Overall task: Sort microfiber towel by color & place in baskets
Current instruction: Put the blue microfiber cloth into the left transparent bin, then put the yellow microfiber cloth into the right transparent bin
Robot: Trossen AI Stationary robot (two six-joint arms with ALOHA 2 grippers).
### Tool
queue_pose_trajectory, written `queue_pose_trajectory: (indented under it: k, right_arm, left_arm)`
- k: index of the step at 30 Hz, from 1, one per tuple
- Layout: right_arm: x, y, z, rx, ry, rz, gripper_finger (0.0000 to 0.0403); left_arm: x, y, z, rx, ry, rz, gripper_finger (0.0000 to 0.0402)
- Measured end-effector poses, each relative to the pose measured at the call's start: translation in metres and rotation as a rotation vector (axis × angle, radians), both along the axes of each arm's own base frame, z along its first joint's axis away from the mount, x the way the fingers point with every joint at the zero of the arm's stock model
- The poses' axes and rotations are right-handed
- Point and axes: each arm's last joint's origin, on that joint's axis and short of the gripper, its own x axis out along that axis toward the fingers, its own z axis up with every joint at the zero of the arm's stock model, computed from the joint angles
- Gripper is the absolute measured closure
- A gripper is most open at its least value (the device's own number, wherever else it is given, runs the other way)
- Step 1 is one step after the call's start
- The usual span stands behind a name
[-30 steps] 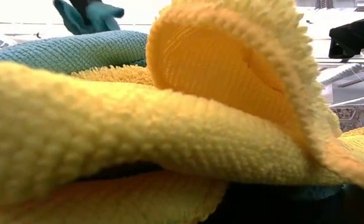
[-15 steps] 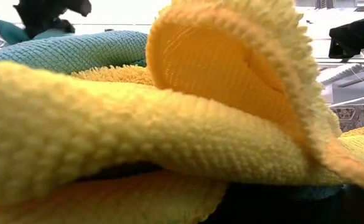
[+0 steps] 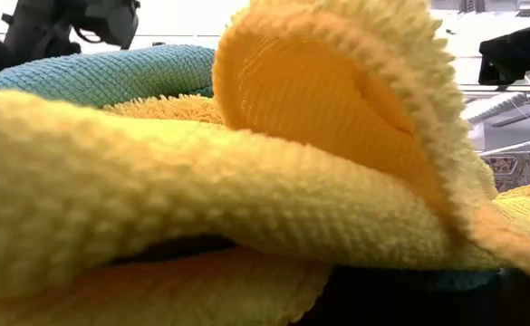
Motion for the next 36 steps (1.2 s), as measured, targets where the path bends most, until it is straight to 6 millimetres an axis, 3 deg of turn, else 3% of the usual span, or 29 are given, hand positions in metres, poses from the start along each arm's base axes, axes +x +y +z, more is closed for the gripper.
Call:
queue_pose_trajectory:
  k: [7,18,24,36]
  right_arm:
    - [0.0,0.0,0.0,0.0,0.0,0.0,0.0257]
    - [0.0,0.0,0.0,0.0,0.001,0.0,0.0257]
    - [0.0,0.0,0.0,-0.001,0.001,0.0,0.0257]
    - [0.0,0.0,0.0,0.0,0.001,0.0,0.0257]
  left_arm:
    - [0.003,0.0,-0.021,-0.005,-0.05,-0.022,0.0347]
    - [0.003,-0.001,-0.03,-0.016,-0.066,0.009,0.0201]
    - [0.007,-0.001,-0.014,-0.025,-0.068,0.013,0.0154]
    - [0.026,0.0,0.047,0.039,-0.231,-0.004,0.0151]
